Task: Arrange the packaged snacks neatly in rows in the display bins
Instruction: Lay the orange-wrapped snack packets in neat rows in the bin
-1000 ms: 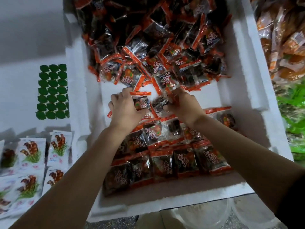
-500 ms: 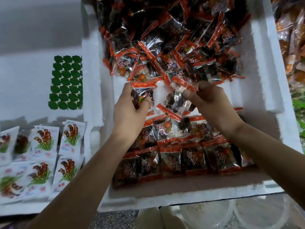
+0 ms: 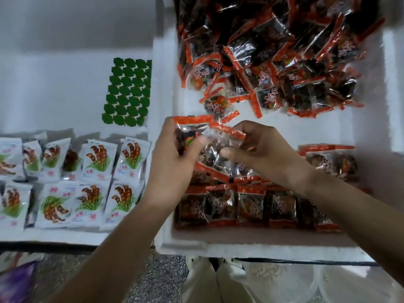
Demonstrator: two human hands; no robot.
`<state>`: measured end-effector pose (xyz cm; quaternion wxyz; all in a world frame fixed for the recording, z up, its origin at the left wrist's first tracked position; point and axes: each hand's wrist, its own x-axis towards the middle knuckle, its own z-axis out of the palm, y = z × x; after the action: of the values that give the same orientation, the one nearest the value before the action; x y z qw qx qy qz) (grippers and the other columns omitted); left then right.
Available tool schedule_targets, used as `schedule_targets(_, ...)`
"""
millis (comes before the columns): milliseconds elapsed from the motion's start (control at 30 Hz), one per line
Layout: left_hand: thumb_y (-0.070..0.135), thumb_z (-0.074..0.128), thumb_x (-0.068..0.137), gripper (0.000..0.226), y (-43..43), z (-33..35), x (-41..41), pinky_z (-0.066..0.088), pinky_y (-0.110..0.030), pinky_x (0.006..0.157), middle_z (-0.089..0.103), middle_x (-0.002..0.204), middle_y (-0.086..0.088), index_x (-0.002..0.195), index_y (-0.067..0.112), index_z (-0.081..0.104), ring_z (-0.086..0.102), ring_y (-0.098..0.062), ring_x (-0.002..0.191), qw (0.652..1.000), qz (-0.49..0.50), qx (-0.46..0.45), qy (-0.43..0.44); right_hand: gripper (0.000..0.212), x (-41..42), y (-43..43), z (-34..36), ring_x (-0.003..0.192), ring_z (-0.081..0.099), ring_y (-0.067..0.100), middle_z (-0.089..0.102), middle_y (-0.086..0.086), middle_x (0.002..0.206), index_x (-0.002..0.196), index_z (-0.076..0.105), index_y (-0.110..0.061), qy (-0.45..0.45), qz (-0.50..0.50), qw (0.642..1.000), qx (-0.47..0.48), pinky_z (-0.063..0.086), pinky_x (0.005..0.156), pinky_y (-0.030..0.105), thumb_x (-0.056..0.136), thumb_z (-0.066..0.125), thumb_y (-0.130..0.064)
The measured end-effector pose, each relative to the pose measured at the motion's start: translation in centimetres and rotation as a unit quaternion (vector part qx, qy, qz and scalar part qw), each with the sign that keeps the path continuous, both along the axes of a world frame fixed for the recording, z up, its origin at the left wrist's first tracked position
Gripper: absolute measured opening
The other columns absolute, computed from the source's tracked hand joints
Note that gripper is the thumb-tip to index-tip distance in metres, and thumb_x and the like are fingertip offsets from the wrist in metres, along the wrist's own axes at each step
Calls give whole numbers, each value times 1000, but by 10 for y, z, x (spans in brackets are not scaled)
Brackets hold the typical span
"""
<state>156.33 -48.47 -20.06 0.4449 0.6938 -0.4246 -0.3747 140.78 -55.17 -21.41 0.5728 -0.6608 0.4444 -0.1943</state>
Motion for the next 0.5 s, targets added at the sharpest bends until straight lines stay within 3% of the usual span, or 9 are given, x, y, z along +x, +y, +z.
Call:
schedule_targets(67,15,57,93,17,4,3,11,53,-33,82,64,93,12,106,23,49,63,-3,88,999,35,-21,-27,23,7,-3,-10,64,53,25,62,24,80,86,59,-10,28,-9,999,-13,43,63,28,80,70,-30)
schedule_targets(133,12,55,94,17,7,7,21,54,-39,84,62,93,10,103,24,47,63,-5,89,996,59,-49,-37,16,15,-6,-19,62,53,16,61,11,72,83,57,-17,86,0,995,-43,42,59,21,84,68,-28)
schedule_targets(167,11,55,94,19,9,9,25,54,-38,84,62,92,12,101,27,47,62,-4,88,995,67,-59,-41,13,19,-6,-23,63,54,13,60,3,72,84,56,-19,121,14,991,-63,41,58,17,85,66,-26)
schedule_targets(267,12,56,94,22,14,12,34,54,-36,84,61,86,21,101,30,47,61,0,85,994,80,-72,-38,12,34,-2,-33,67,55,13,58,-4,74,93,52,-19,177,71,977,-101,42,61,26,90,61,-24)
schedule_targets(400,11,56,94,20,20,13,37,55,-39,83,60,84,19,104,27,47,61,-1,82,994,87,-66,-24,8,52,3,-42,73,57,16,61,1,84,96,50,-22,180,115,972,-92,44,65,29,92,58,-24)
schedule_targets(500,11,55,94,20,23,13,36,55,-30,81,61,87,15,103,28,48,61,0,82,994,83,-62,-17,20,58,6,-44,79,60,19,64,1,94,108,55,-21,221,135,957,-132,45,67,29,92,58,-31)
